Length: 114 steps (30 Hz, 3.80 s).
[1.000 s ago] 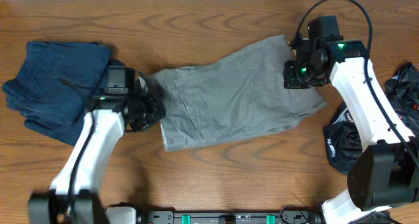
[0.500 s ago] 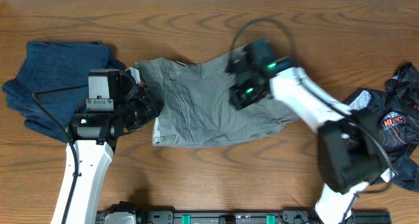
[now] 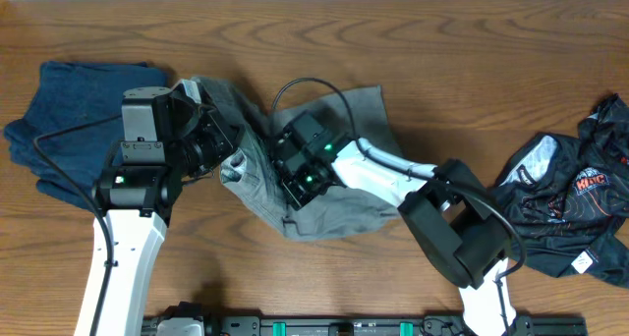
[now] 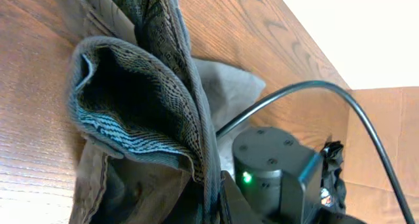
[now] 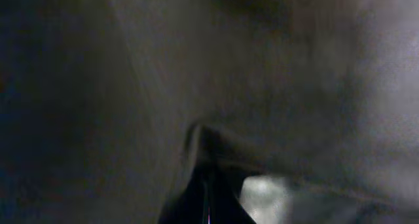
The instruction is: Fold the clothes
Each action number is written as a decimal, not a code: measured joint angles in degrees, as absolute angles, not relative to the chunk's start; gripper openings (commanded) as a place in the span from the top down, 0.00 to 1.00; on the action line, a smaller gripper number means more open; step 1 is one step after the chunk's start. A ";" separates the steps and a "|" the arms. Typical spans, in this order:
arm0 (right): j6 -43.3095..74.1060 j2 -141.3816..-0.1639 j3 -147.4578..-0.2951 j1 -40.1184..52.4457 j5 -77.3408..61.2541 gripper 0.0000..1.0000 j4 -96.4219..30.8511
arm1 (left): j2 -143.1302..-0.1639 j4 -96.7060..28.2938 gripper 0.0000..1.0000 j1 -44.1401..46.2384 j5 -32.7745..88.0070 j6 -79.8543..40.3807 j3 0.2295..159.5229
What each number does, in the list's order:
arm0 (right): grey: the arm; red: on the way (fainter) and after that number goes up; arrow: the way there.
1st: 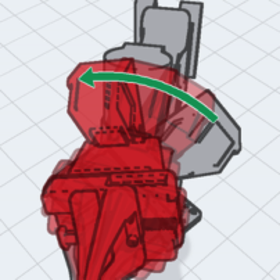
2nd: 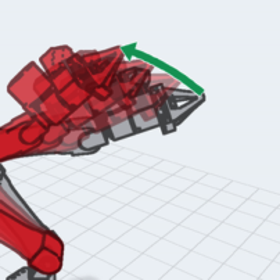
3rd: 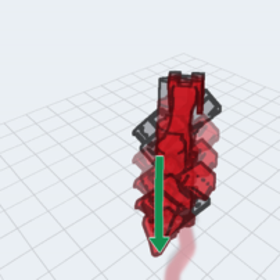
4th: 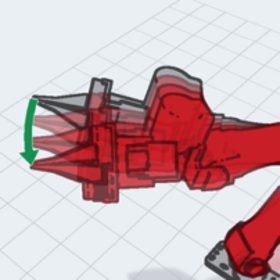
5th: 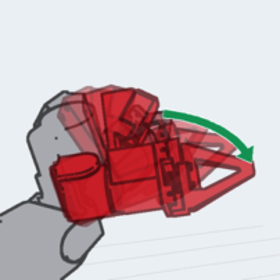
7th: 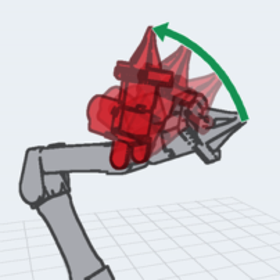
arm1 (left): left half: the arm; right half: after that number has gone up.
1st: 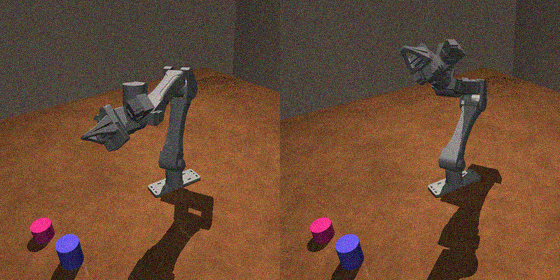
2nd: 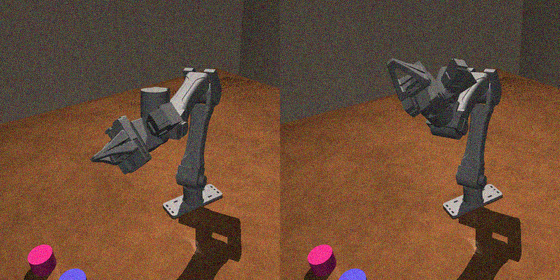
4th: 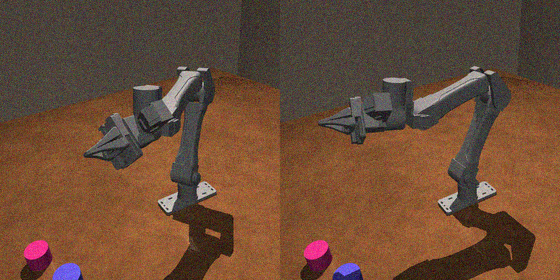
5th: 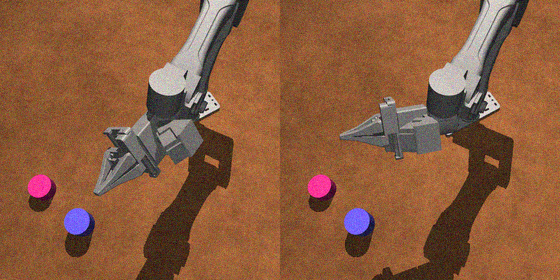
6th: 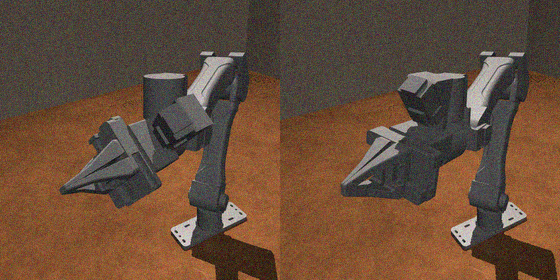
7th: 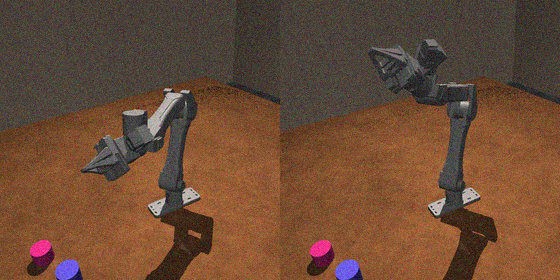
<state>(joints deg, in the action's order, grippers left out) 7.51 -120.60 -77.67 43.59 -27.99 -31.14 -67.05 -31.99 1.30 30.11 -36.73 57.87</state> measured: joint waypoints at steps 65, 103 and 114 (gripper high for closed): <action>12.38 -103.81 -58.94 23.05 -6.79 0.86 -39.81 | -88.18 -3.60 0.66 30.28 28.10 -54.00 58.28; 19.73 -102.65 -56.75 30.02 -23.66 0.90 -44.53 | -103.88 -30.13 0.78 20.51 11.31 -35.57 59.90; 22.94 -102.08 -58.02 18.37 -4.71 0.80 -36.05 | -103.83 -47.53 0.94 24.73 30.22 -34.87 60.07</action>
